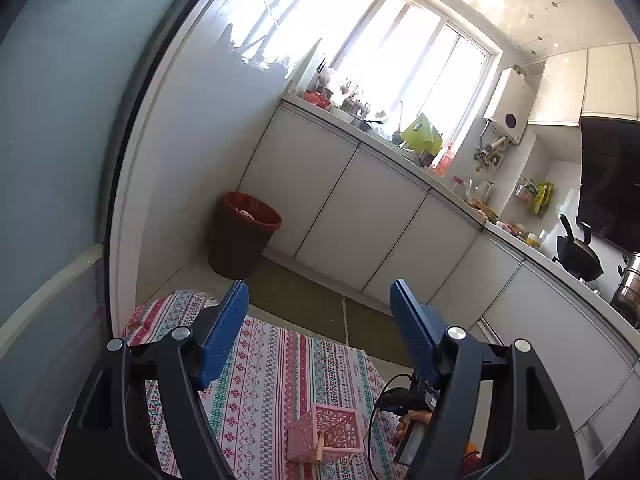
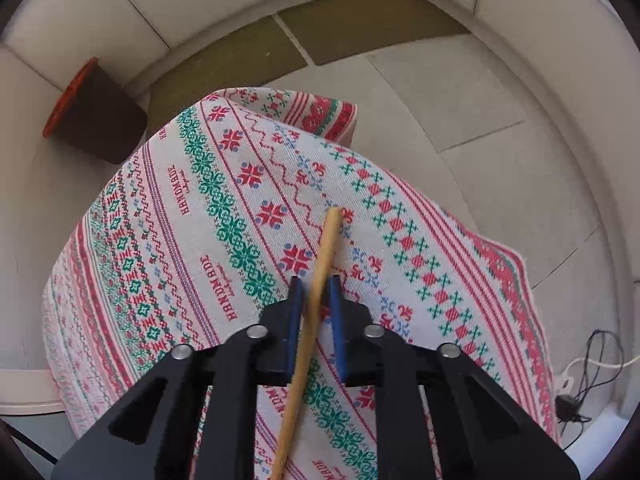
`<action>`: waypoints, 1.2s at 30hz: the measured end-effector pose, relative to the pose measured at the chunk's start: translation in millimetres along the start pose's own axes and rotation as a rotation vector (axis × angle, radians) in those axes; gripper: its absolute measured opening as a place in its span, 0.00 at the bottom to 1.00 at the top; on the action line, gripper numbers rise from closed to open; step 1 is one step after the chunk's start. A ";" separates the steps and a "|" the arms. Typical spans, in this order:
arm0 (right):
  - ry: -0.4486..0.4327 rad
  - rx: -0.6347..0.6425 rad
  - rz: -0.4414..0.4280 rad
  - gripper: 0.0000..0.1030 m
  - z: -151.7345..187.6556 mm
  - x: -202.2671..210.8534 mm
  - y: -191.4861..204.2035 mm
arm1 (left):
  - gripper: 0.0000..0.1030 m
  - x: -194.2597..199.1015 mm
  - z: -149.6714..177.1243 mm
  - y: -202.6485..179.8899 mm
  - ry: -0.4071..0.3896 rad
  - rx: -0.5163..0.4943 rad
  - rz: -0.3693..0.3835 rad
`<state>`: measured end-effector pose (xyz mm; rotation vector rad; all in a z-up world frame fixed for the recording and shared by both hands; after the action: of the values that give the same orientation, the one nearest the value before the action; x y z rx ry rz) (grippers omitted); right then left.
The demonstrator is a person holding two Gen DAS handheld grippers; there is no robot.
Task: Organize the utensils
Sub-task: 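Drop the chopstick into the pink holder with the left gripper while the right gripper grasps a chopstick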
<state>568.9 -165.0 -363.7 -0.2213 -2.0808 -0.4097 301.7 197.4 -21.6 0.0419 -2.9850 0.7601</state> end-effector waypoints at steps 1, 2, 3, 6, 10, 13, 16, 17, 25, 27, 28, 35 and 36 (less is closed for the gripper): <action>-0.004 0.003 -0.005 0.08 0.5 1.8 0.1 | 0.68 0.7 0.3 1.1 0.001 0.000 -0.001; -0.026 0.003 -0.006 0.08 0.2 7.6 -1.5 | 0.68 0.4 0.3 0.3 0.004 0.000 -0.001; -0.057 0.001 -0.019 0.08 -0.9 15.9 -1.8 | 0.68 0.5 0.1 -0.7 0.007 0.002 0.003; -0.158 0.003 -0.110 0.07 -3.6 62.1 1.1 | 0.68 3.6 -1.2 -1.7 0.008 0.003 0.011; -0.327 0.071 -0.202 0.07 -9.4 153.2 12.9 | 0.68 7.4 -4.4 -0.1 0.009 0.020 0.010; -0.449 0.111 -0.257 0.07 -14.3 221.8 24.8 | 0.68 10.6 -7.4 2.1 0.002 0.038 0.012; -0.555 0.134 -0.292 0.07 -19.8 278.2 34.5 | 0.68 13.4 -11.4 4.4 -0.003 0.054 0.017; -0.578 0.136 -0.309 0.07 -22.2 294.0 40.1 | 0.68 14.5 -12.4 5.7 -0.003 0.059 0.020; -0.623 0.136 -0.405 0.07 -35.1 344.7 80.2 | 0.68 19.3 -18.4 12.6 -0.007 0.084 0.027; -0.619 0.143 -0.426 0.07 -29.8 349.2 87.6 | 0.68 18.8 -19.1 15.5 -0.004 0.093 0.026; -0.611 0.149 -0.433 0.07 -26.6 349.8 91.5 | 0.68 18.7 -19.3 16.8 -0.002 0.097 0.026; -0.558 0.189 -0.435 0.07 0.3 327.9 109.3 | 0.68 17.0 -19.5 19.3 0.010 0.115 0.026; -0.538 0.193 -0.436 0.08 5.9 320.8 112.1 | 0.69 17.0 -19.5 19.9 0.011 0.115 0.026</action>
<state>434.3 -61.3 -69.4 0.2759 -2.6894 -0.4365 285.0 224.1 -12.9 0.0042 -2.9333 0.9311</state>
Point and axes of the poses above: each gripper's, at about its wrist camera, not at the fingertips, and x roughly against the way its jaws point, y to its left, z to its underside, the point moved 7 cm from there along -x, roughly the way its jaws point, and after that the axes turned 14 degrees about -y, right-handed, at the moved point
